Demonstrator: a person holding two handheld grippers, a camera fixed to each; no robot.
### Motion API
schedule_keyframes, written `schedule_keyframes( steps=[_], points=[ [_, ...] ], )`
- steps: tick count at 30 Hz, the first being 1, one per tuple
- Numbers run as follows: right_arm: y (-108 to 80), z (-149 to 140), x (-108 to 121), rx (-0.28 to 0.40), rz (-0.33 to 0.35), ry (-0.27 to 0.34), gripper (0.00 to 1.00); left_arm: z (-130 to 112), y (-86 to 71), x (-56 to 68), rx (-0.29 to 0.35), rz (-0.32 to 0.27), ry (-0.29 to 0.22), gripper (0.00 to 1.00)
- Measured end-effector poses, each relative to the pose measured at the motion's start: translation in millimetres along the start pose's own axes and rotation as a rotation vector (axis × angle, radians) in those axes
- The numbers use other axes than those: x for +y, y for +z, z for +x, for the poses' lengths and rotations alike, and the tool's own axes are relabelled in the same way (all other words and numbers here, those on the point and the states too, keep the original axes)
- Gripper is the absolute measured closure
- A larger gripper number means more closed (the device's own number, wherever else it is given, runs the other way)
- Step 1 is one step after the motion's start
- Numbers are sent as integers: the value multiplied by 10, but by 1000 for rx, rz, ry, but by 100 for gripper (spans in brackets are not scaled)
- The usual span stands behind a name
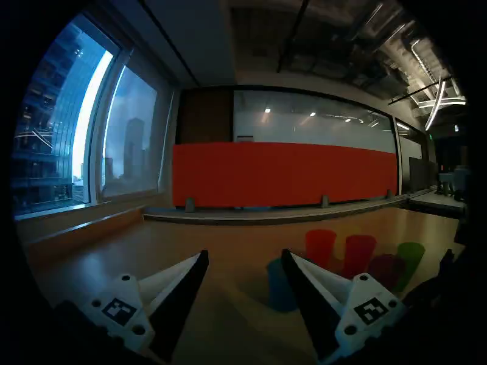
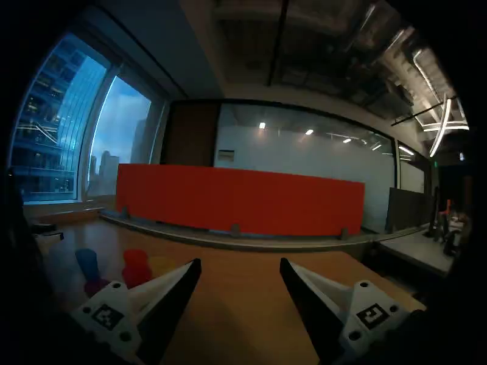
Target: Pour water
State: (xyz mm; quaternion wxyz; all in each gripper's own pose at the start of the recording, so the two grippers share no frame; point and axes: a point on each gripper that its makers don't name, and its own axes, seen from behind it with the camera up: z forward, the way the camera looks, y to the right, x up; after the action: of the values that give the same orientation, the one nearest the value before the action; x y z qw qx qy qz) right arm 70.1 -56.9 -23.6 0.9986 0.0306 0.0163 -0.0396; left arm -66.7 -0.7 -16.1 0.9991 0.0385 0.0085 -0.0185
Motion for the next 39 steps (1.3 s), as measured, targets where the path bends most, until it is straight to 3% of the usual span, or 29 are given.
schedule_keyframes(
  steps=[27,39],
  points=[
    [-89,-69,146,40,0,4,0,-4,-2,-5,-1,-2,2,12],
    [43,-141,169,54,-12,-12,0,-2,-5,1,-2,-1,2,12]
  ],
)
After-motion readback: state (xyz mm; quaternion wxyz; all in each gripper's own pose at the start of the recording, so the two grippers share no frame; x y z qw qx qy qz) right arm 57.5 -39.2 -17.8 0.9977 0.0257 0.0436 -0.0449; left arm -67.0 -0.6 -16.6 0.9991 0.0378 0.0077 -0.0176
